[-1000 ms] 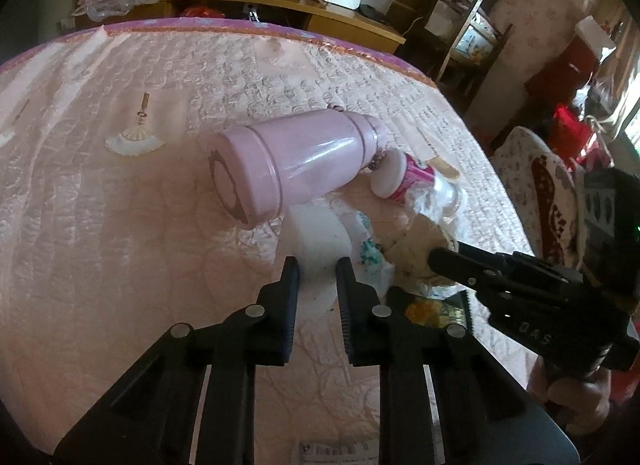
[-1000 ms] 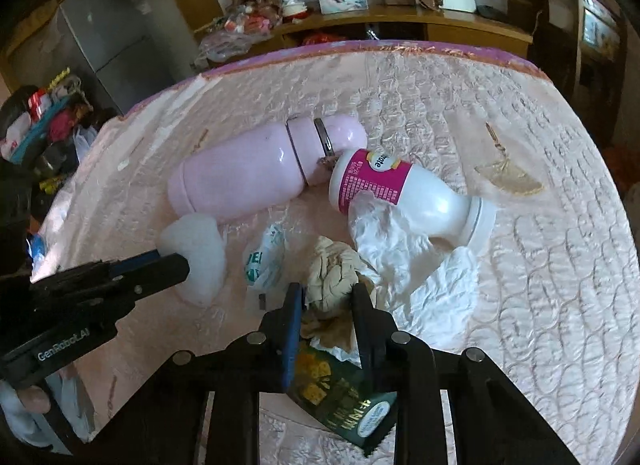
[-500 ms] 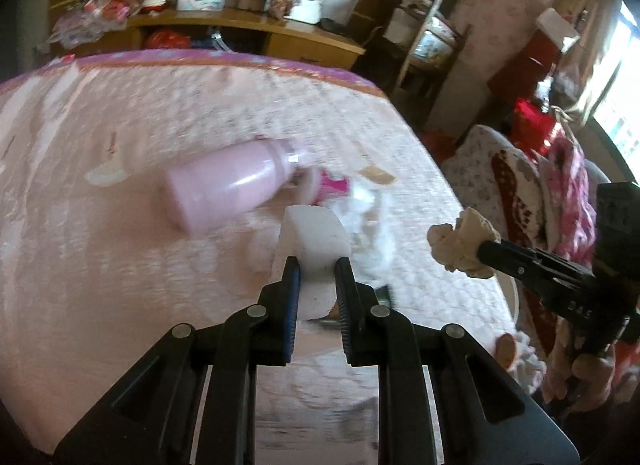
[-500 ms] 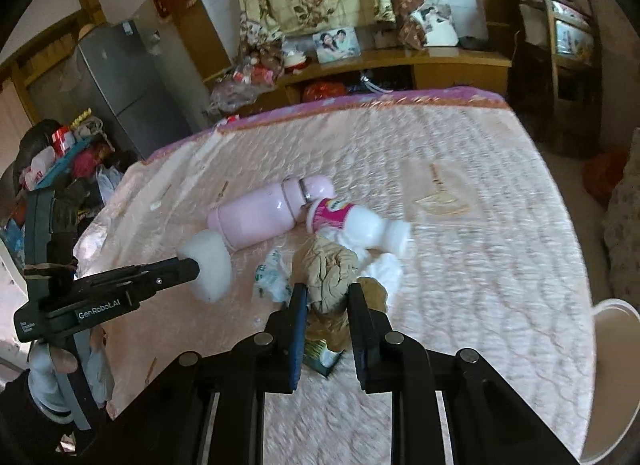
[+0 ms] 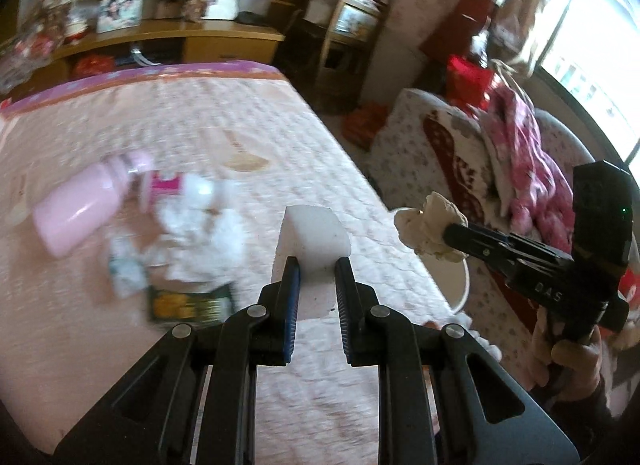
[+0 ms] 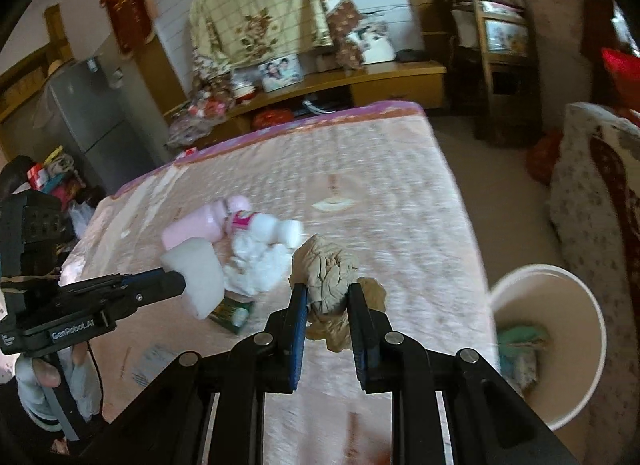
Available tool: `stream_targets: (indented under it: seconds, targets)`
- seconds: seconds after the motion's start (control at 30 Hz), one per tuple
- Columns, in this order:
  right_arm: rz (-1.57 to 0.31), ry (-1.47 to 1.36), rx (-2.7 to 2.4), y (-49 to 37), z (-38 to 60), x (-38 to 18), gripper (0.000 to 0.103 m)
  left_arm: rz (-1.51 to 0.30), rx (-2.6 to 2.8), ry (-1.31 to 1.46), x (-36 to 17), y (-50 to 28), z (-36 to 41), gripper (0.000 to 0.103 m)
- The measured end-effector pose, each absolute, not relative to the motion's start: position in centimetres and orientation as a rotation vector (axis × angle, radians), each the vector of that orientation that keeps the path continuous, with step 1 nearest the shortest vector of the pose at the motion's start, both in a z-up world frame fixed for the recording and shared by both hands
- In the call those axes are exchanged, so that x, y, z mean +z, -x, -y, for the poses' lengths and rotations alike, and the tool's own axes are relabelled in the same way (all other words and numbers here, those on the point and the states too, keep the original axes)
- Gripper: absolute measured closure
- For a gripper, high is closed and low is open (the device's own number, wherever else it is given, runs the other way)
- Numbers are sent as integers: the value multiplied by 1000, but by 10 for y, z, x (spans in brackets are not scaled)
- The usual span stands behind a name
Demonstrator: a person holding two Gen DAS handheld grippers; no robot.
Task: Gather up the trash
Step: 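Carry sponge and paper ball to the white bucket and open both tools to drop them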
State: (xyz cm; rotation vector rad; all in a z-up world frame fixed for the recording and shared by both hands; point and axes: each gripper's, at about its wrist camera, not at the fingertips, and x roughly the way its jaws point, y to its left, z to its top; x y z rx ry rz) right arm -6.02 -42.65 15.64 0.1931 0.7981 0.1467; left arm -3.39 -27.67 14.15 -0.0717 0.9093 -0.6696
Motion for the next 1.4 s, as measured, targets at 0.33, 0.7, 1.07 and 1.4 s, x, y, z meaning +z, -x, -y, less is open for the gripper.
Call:
stream_targets:
  seconds: [0.33,0.7,1.07,1.4]
  targets:
    - [-809,-230,-5,97,513,149,84,-925,-762,-8,139,47,368,88]
    - [-853,-253,-129,117,573,124,84,-961,-821,-70,122,50,440,88]
    - [-898,-302,-206,122,611,97,84,-1014,-873,-66,100,49,491,88]
    - [-918,-294,-263,113,623,82,54,-1027,-858,-32,84,43,507,73]
